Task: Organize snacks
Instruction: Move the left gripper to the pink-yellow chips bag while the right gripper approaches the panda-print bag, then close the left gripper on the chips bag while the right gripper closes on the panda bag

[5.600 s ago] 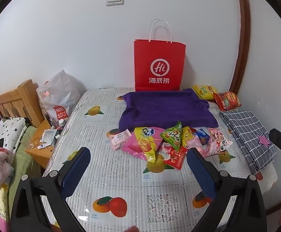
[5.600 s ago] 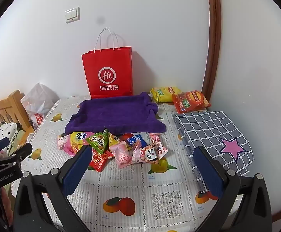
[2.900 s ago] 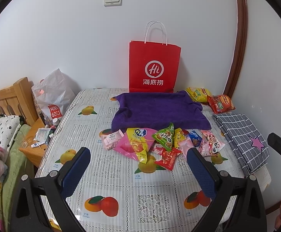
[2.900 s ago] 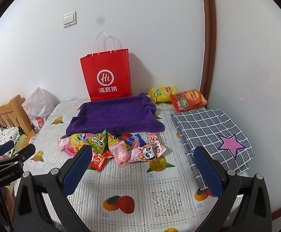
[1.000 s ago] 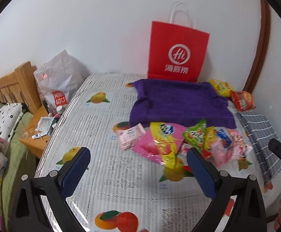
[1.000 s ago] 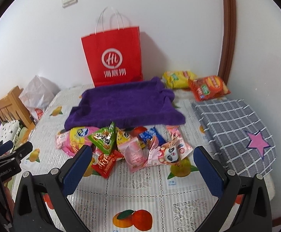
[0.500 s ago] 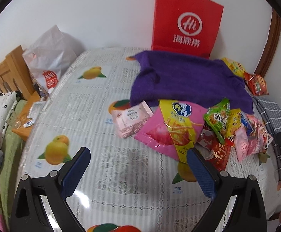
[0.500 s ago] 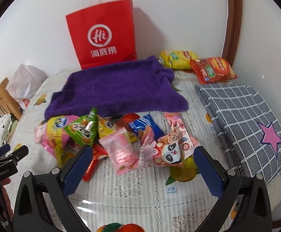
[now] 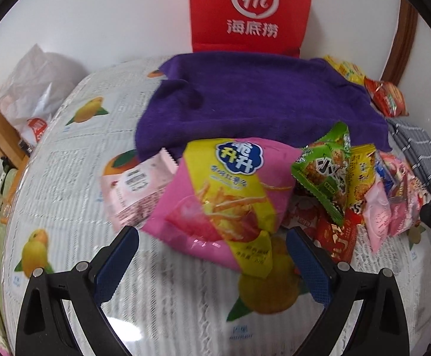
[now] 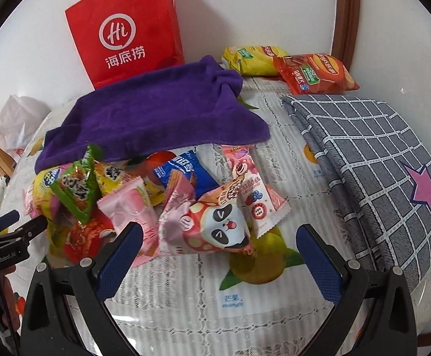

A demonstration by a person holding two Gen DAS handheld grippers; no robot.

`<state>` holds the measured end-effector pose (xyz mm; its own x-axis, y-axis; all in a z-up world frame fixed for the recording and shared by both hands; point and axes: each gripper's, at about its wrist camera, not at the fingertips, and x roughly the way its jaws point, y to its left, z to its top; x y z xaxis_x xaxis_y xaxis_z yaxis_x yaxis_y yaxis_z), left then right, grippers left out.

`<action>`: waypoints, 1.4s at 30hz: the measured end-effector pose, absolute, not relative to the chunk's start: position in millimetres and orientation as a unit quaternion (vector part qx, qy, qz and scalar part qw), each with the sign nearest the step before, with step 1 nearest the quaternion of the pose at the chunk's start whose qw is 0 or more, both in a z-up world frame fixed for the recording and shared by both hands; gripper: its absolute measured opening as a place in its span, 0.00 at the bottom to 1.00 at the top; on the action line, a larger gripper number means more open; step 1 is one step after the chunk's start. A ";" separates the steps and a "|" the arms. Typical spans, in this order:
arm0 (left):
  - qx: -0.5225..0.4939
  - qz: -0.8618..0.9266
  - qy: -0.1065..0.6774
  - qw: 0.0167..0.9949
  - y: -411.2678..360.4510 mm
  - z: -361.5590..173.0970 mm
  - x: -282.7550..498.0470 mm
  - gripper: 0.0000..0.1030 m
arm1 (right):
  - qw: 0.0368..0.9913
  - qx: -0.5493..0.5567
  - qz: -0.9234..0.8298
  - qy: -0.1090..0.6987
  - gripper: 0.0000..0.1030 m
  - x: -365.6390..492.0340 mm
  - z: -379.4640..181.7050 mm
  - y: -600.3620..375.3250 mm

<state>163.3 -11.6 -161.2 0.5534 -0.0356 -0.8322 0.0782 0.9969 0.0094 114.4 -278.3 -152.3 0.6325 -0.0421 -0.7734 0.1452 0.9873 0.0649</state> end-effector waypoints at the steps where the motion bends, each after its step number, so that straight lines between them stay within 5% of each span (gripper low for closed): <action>1: 0.024 -0.035 0.474 0.879 -13.7 -163.9 166.3 0.98 | 0.901 0.060 -0.051 0.426 0.99 116.2 -152.9 -279.2; 18: 0.018 -0.046 0.472 0.880 -9.9 -185.5 190.9 0.98 | 0.898 0.057 -0.048 0.434 0.99 135.7 -167.1 -284.0; 33: 0.025 -0.042 0.452 0.891 -8.7 -180.9 183.6 0.79 | 0.887 0.082 -0.019 0.454 0.96 137.0 -183.0 -287.8; 38: 0.027 -0.047 0.446 0.894 -7.9 -175.1 178.6 0.68 | 0.887 0.041 -0.022 0.459 0.73 139.5 -188.2 -272.0; 42: 0.022 -0.052 0.441 0.896 -4.4 -168.9 174.0 0.59 | 0.893 0.029 -0.019 0.449 0.68 135.2 -185.1 -268.5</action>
<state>174.0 -4.4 -168.9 0.6065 -0.0734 -0.7917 0.1114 0.9938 -0.0067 135.2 -268.5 -185.1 0.5952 -0.0086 -0.8035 0.0604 0.9976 0.0341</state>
